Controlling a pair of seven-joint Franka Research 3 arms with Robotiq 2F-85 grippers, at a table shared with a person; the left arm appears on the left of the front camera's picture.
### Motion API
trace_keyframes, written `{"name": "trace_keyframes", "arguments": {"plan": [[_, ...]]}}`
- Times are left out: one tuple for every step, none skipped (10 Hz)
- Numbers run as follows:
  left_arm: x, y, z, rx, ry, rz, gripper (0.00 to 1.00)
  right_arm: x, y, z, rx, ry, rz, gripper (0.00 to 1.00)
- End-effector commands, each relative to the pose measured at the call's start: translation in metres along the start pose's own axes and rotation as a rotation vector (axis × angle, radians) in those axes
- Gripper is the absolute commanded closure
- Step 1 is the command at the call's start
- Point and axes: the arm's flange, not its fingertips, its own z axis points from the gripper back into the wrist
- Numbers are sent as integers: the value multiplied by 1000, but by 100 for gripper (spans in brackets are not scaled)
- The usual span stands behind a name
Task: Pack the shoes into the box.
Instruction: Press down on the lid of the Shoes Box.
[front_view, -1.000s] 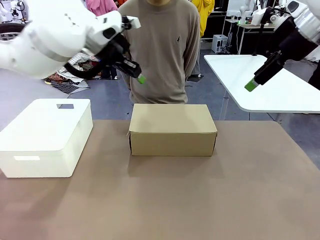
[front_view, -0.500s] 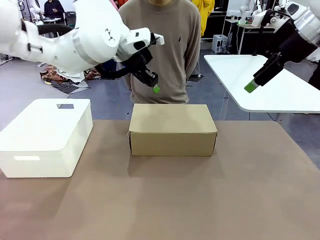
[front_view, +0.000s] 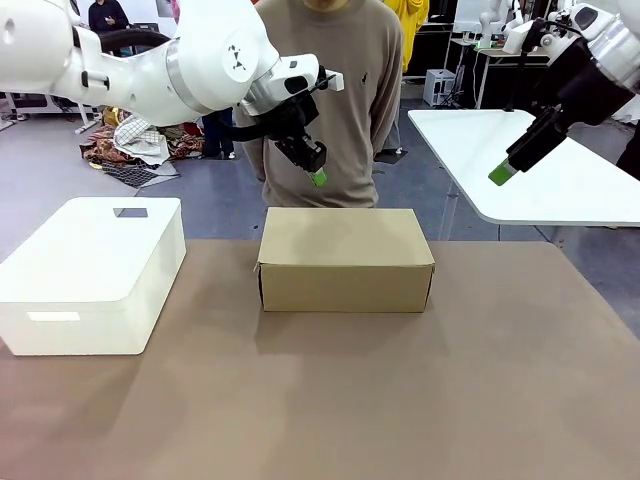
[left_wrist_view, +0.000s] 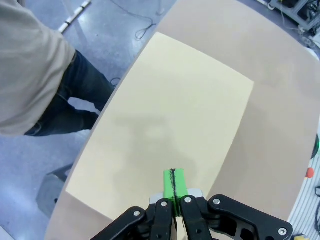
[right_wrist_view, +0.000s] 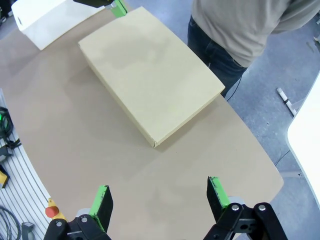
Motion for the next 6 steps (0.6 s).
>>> {"name": "trace_keyframes", "arguments": {"plan": [[-8, 0, 0, 17, -3, 6, 100, 3, -2, 0, -18, 4, 2, 0], [-8, 0, 0, 17, -3, 6, 100, 3, -2, 0, -18, 4, 2, 0], [-8, 0, 0, 17, -3, 6, 100, 3, -2, 0, -18, 4, 2, 0], [-8, 0, 0, 17, -3, 6, 100, 3, -2, 0, -18, 4, 2, 0], [-1, 1, -1, 0, 0, 3, 100, 3, -2, 0, -18, 4, 2, 0], [16, 6, -3, -6, 46, -7, 100, 3, -2, 0, -18, 4, 2, 0]]}}
